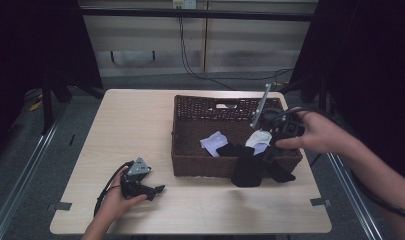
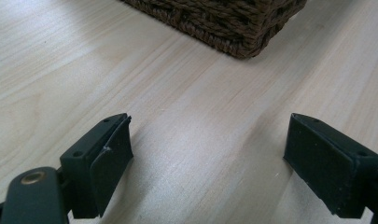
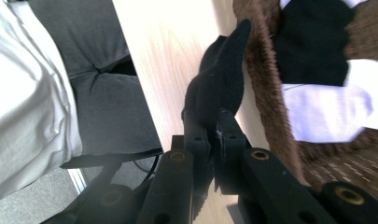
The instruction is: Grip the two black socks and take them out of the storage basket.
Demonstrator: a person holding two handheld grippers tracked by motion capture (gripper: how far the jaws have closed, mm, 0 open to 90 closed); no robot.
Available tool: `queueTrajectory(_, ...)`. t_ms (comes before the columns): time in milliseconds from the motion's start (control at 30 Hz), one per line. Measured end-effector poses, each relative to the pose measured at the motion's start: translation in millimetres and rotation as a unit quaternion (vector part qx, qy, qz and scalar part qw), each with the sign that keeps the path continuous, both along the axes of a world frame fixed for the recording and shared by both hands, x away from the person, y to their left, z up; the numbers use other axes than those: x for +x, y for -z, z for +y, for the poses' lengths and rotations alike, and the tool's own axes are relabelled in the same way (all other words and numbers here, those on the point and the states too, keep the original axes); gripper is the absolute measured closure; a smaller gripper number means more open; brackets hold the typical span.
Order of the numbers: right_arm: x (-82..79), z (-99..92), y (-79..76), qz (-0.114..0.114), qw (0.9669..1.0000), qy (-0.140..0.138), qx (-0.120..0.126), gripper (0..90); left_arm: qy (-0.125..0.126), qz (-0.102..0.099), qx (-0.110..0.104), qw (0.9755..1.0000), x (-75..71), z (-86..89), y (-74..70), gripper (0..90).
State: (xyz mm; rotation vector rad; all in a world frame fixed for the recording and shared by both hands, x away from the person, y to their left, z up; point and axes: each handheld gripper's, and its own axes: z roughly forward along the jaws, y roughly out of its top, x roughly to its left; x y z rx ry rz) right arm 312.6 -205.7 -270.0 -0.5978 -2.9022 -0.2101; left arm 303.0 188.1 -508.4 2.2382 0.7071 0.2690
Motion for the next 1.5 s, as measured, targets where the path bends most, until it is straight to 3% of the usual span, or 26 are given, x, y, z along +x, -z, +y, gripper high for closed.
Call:
queueTrajectory(33, 0.0, 0.0, 0.0, 0.0, 1.0, 0.0, 0.0, 85.6, -0.001, 0.0, -0.004, 1.0, -0.1, -0.2, 0.3, 14.2)
queueTrajectory(67, 0.6, 1.2, 10.9, 0.003, 1.0, 0.002, -0.003, 85.6, -0.002, 0.0, -0.004, 1.0, -0.1, -0.2, 0.3, 14.2)
queueTrajectory(100, 2.1, 3.3, 33.7, 0.008, 0.9999, 0.0, -0.01, 85.6, 0.0, 0.0, 0.0, 1.0, 0.0, 0.0, 0.0, 14.2)
queueTrajectory(133, 2.1, 3.3, 33.7, 0.008, 0.9999, 0.0, -0.01, 85.6, 0.0, -0.001, 0.0, 1.0, -0.1, -0.1, 0.0, 14.2)
queueTrajectory(167, 3.4, 5.2, 54.0, 0.012, 0.9998, 0.0, -0.019, 85.5, 0.0, -0.001, 0.001, 1.0, 0.0, -0.1, 0.0, 14.2)
queueTrajectory(200, 3.4, 5.2, 54.0, 0.012, 0.9998, 0.0, -0.019, 85.5, 0.0, 0.0, 0.0, 1.0, 0.0, 0.0, 0.0, 14.2)
queueTrajectory(367, 6.7, 14.1, 87.2, 0.014, 0.9996, 0.006, -0.024, 85.4, 0.0, 0.0, -0.002, 1.0, 0.4, 0.3, 0.1, 14.2)
queueTrajectory(400, 7.0, 19.9, 94.2, 0.015, 0.9996, -0.004, -0.025, 85.4, 0.0, 0.0, -0.002, 1.0, 0.5, 0.4, 0.1, 14.3)
queueTrajectory(567, 6.0, 38.8, 108.0, 0.021, 0.9993, -0.017, -0.025, 83.8, 0.001, -0.001, -0.001, 1.0, 0.1, -0.1, 0.3, 14.2)
queueTrajectory(633, 5.7, 41.8, 109.8, 0.022, 0.9993, -0.016, -0.027, 82.4, 0.001, -0.001, -0.001, 1.0, 0.1, -0.1, 0.2, 14.2)
queueTrajectory(733, 4.9, 46.3, 112.6, 0.026, 0.9992, -0.019, -0.024, 68.9, 0.0, -0.001, 0.0, 1.0, 0.1, -0.1, 0.1, 14.2)
queueTrajectory(800, 3.8, 46.2, 111.3, 0.029, 0.999, -0.019, -0.026, 68.7, 0.0, -0.001, 0.0, 1.0, 0.1, -0.1, 0.1, 14.2)
queueTrajectory(933, 2.9, 39.8, 97.7, 0.019, 0.9995, -0.019, -0.019, 62.4, 0.0, -0.001, 0.0, 1.0, 0.1, -0.1, 0.1, 14.2)
queueTrajectory(1033, 7.4, 32.1, 82.6, 0.004, 0.9998, -0.001, -0.02, 60.4, 0.0, -0.001, 0.001, 1.0, 0.1, -0.1, 0.0, 14.2)
queueTrajectory(1167, 26.7, 17.5, 65.2, -0.028, 0.999, 0.034, -0.005, 58.5, 0.0, -0.001, 0.0, 1.0, 0.0, -0.2, 0.1, 14.2)
queueTrajectory(1267, 44.6, 8.7, 61.2, -0.049, 0.997, 0.06, -0.007, 58.4, 0.0, -0.001, 0.0, 1.0, 0.0, -0.2, 0.1, 14.2)
queueTrajectory(1367, 62.1, 3.9, 65.8, -0.062, 0.9949, 0.078, -0.017, 56.8, 0.0, -0.001, 0.0, 1.0, 0.0, -0.2, 0.1, 14.2)
queueTrajectory(1433, 76.3, 1.9, 78.3, -0.065, 0.9928, 0.098, -0.022, 55.4, 0.0, -0.001, 0.0, 1.0, 0.0, -0.2, 0.1, 14.2)
queueTrajectory(1500, 80.4, 1.4, 82.8, -0.068, 0.9922, 0.102, -0.024, 55.1, 0.0, -0.001, 0.0, 1.0, 0.0, -0.2, 0.1, 14.2)
